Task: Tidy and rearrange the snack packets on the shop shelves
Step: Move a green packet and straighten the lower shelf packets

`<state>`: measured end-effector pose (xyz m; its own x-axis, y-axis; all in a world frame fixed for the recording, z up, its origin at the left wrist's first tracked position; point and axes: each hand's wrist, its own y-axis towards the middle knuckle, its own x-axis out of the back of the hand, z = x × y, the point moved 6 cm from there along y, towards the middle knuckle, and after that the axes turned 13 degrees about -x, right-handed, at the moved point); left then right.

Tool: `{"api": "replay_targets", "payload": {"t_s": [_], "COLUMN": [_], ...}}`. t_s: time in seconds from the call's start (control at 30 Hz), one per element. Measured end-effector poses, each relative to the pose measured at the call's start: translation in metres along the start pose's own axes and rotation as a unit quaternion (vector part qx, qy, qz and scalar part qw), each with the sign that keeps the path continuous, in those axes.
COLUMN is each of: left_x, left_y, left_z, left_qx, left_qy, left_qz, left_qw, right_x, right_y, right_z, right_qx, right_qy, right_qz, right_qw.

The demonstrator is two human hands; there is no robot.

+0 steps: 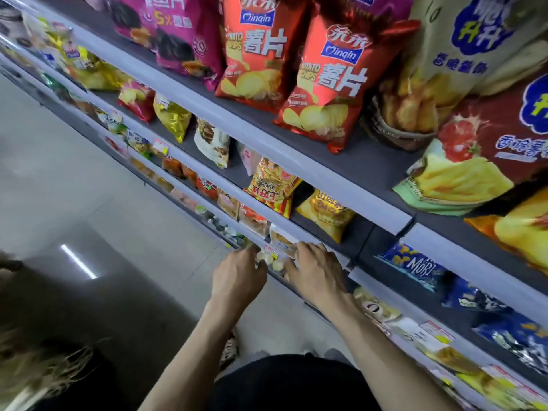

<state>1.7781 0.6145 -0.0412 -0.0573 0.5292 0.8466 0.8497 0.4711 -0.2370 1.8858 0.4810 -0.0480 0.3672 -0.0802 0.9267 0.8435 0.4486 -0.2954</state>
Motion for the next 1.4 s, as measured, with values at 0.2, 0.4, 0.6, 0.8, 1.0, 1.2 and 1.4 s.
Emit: {"api": "replay_targets", "payload": {"t_s": [0.2,0.4,0.6,0.8,1.0,1.2,1.4], "left_x": [0.021,0.038,0.037,0.026,0.021,0.026,0.042], "left_y": [0.052,0.108,0.174,0.217,0.234,0.235,0.223], "left_z": [0.045,0.051,0.038,0.031,0.028,0.027,0.04], "left_qx": [-0.065,-0.125,-0.154,-0.138,-0.155,-0.152,-0.178], "left_qy": [0.004,0.002,-0.028,-0.087,-0.098,-0.101,-0.145], "left_qz": [0.03,0.019,-0.003,0.028,0.03,-0.009,-0.073], "left_qw": [0.997,0.992,0.988,0.986,0.983,0.983,0.971], "right_x": [-0.017,-0.036,-0.03,-0.023,-0.026,-0.027,-0.055], "right_y": [0.004,0.002,0.018,0.062,0.092,0.101,0.128], "right_z": [0.002,-0.03,-0.053,-0.054,-0.058,-0.059,-0.093], "right_qx": [-0.149,-0.313,-0.381,-0.384,-0.365,-0.371,-0.405], "right_qy": [0.104,0.271,0.391,0.471,0.473,0.511,0.42], "right_qz": [-0.036,-0.024,-0.076,-0.119,-0.146,-0.146,-0.07], "right_qw": [0.983,0.91,0.834,0.785,0.788,0.761,0.809]}}
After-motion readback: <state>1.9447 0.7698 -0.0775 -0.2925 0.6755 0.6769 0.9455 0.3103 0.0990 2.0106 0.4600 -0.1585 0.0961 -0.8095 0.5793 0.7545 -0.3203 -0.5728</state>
